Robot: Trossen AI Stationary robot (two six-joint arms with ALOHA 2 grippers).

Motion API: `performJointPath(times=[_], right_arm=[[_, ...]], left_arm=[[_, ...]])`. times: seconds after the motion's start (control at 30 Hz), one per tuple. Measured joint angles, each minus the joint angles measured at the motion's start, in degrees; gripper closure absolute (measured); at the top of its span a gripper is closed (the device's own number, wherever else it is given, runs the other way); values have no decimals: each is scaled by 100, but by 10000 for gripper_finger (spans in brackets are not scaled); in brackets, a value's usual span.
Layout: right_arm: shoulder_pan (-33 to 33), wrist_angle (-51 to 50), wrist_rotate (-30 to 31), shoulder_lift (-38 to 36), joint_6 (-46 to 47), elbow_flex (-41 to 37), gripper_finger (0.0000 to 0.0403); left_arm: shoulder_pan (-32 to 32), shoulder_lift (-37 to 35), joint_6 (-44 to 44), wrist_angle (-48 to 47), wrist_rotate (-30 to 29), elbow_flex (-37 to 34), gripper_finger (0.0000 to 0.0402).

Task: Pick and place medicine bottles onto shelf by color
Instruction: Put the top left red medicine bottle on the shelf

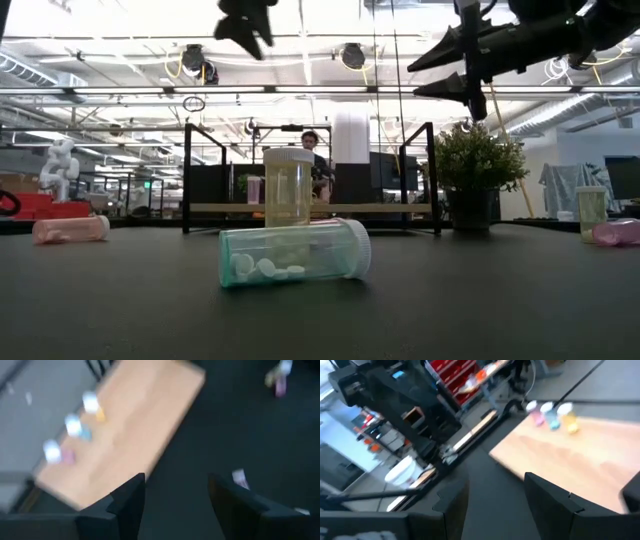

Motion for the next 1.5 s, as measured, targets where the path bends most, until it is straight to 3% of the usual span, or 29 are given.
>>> performJointPath(times=[0.17, 0.27, 0.37, 0.7, 0.83, 0.97, 1.2, 1.5], right_arm=[[310, 213, -112, 280, 519, -1, 218], [671, 504, 306, 494, 762, -1, 218], [1042, 892, 660, 743, 992, -1, 218], [2630, 1397, 2459, 1844, 1628, 527, 218], [3091, 1411, 2889, 2475, 1780, 896, 218], [3403, 1406, 3177, 3035, 2537, 968, 218], [3950, 1489, 3734, 3498, 3465, 991, 218], [4041, 1754, 3840, 3507, 3520, 989, 218]], left_arm=[[-452, -23, -579, -957, -340, 0, 211], [-640, -26, -610, -1414, -545, -25, 222], [-778, -114, -754, -1290, -432, -386, 237], [-1009, -1351, -1103, -453, -191, -3491, 267], [-1019, -1477, -1138, 282, 59, -4561, 245], [-1011, -1406, -1275, 1047, 86, -5402, 196], [-774, -1172, -1802, 1612, 510, -6373, 127], [-763, -1131, -2554, 2486, 1127, -6894, 121]])
